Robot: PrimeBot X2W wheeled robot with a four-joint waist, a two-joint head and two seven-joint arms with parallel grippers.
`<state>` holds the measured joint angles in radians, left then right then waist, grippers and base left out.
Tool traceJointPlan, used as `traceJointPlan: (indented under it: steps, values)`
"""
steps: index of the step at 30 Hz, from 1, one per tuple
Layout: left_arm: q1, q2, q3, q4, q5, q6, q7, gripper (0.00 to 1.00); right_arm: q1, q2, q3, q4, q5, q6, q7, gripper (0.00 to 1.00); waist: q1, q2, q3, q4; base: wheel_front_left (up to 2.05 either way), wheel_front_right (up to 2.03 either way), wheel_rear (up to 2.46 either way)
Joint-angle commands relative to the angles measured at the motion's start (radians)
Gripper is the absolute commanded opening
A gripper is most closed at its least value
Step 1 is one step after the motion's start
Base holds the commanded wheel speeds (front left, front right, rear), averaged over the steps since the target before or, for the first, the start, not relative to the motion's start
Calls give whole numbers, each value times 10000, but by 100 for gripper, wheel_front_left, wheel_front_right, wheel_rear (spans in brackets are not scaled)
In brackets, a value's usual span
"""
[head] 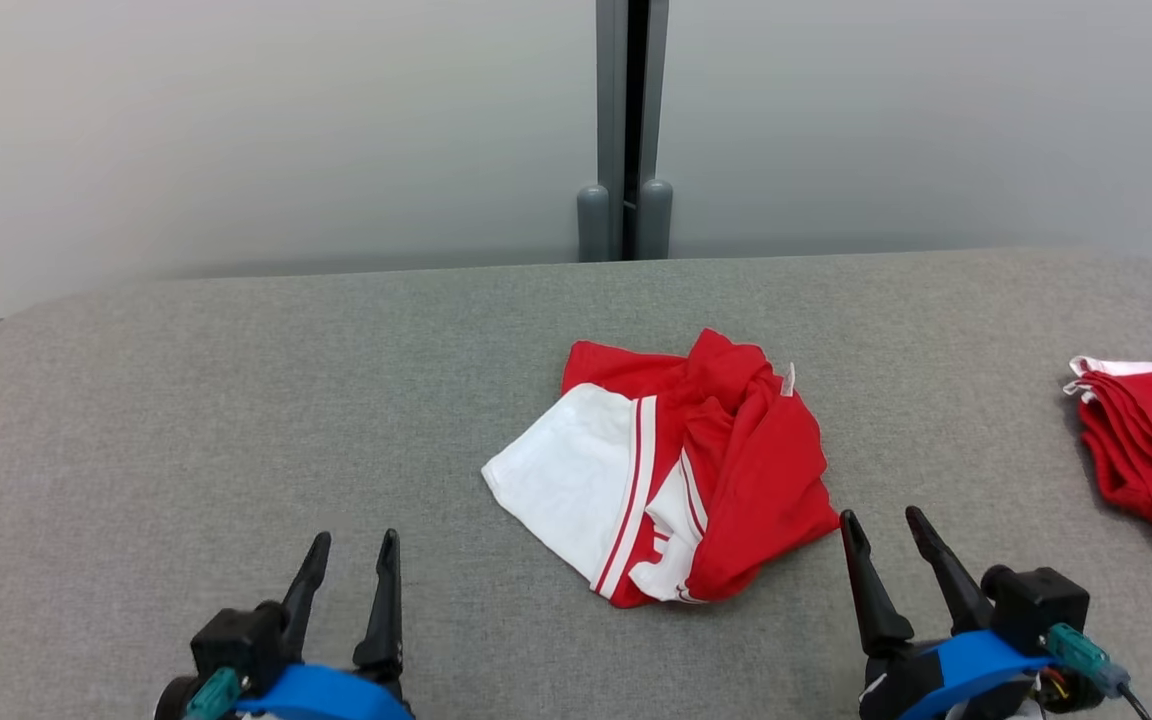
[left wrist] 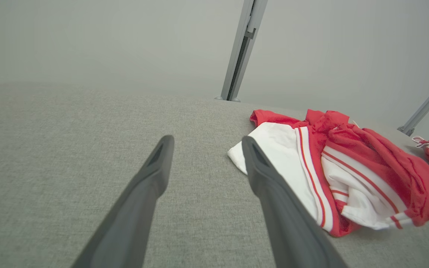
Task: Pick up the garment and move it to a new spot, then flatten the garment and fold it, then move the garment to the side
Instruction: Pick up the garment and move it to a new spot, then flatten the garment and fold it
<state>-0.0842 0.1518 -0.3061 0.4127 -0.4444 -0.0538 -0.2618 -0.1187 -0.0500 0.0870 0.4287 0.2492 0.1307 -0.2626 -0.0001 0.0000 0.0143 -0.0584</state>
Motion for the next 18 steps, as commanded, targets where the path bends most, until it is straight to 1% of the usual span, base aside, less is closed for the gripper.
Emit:
traceJointPlan:
  steps: [1, 4, 8, 14, 15, 16, 18]
  values:
    - [272, -148, 218, -180, 236, -97, -40, 100, 224, -18, -65, 20, 92, 1, -29, 100, 1, 0, -61, 34, 0, 0, 0]
    - [951, -446, 840, -503, 718, -287, -41, 100, 412, -18, -152, 46, 45, 1, -28, 100, 1, 0, -152, 70, 0, 0, 0]
    - [1363, -797, 1308, -563, 1219, -558, -43, 100, 473, -18, -194, 68, -68, 1, -28, 100, 1, 0, -191, 90, 0, 0, 0]
    - [1114, -934, 1456, -480, 1420, -710, -43, 100, 207, -16, 119, -123, -42, 1, -28, 100, 1, 0, -66, 157, 0, 0, 0]
    - [1023, -974, 1359, -399, 1453, -737, -42, 100, 36, -12, 508, -247, -78, 1, -28, 100, 1, 0, 13, 255, 0, 0, 0]
    - [1023, -974, 1359, -399, 1453, -737, -42, 100, 36, -12, 508, -247, -78, 1, -28, 100, 1, 0, 13, 255, 0, 0, 0]
    - [918, -992, 1215, -339, 1452, -771, -43, 100, -267, -13, 1022, -374, -85, 1, -28, 100, 1, 0, 118, 393, 0, 0, 0]
